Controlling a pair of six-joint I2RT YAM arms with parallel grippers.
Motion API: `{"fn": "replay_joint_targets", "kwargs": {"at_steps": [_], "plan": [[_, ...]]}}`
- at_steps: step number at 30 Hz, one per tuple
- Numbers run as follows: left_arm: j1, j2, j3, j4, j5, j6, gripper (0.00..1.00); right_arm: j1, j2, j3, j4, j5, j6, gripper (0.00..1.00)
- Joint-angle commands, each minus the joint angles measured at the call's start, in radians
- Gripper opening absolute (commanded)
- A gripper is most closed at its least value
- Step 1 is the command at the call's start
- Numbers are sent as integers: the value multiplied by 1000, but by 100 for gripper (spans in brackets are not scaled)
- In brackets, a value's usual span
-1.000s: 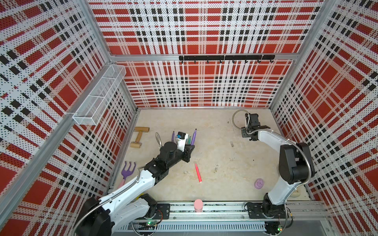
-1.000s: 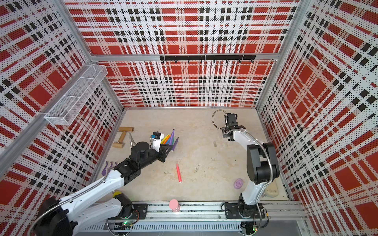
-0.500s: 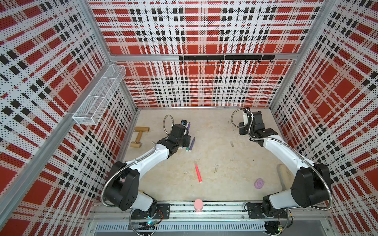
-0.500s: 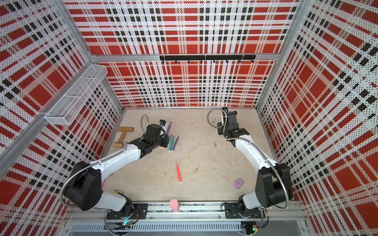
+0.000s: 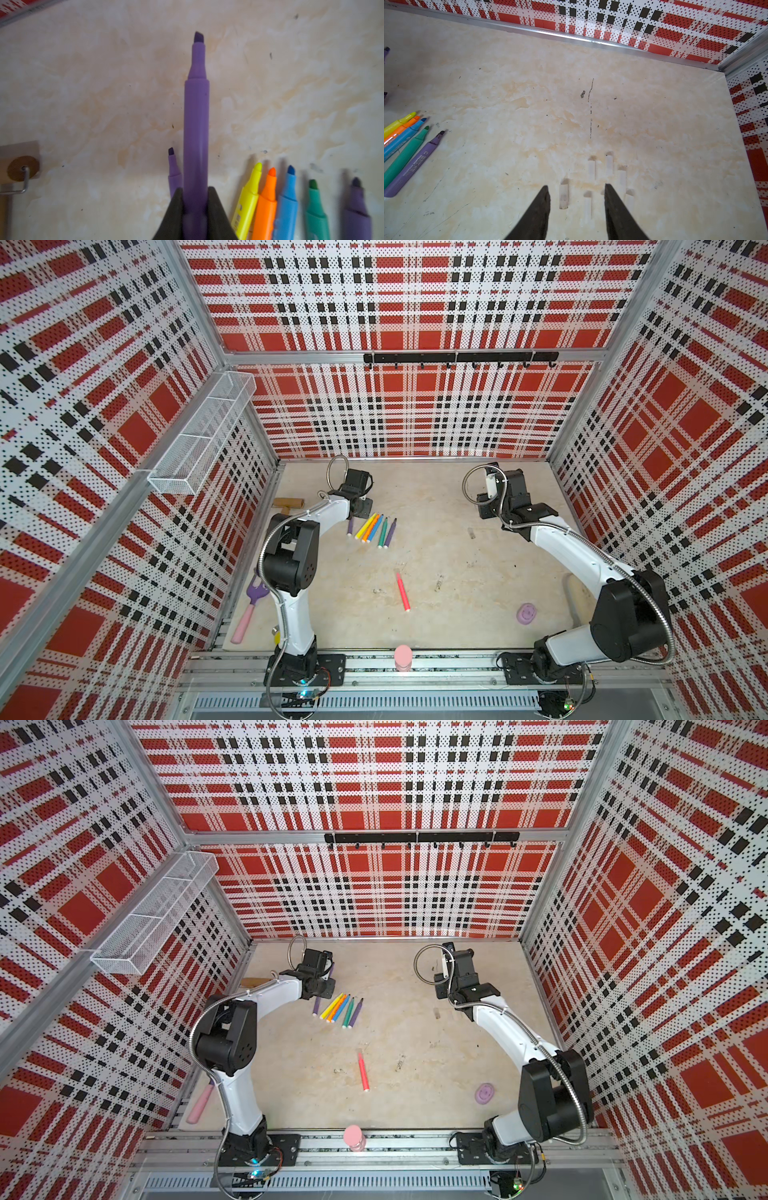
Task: Remove pen caps from pens
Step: Place the pen at the top-left of the table.
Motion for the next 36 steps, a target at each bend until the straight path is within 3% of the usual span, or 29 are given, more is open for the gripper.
{"fn": "replay_joint_targets", "kwargs": {"at_steps": [1,19,30,36], "plan": [[13,7,42,-37,9,30,10,5,-16,-5,35,-15,6,46],[18,83,24,-31,37,52,18,27,13,12,23,-4,3,48],[17,47,3,-14,59,37,29,27,28,18,18,-2,1,49],[14,-50,-58,67,107,-1,36,32,30,15,20,-21,4,50]]}}
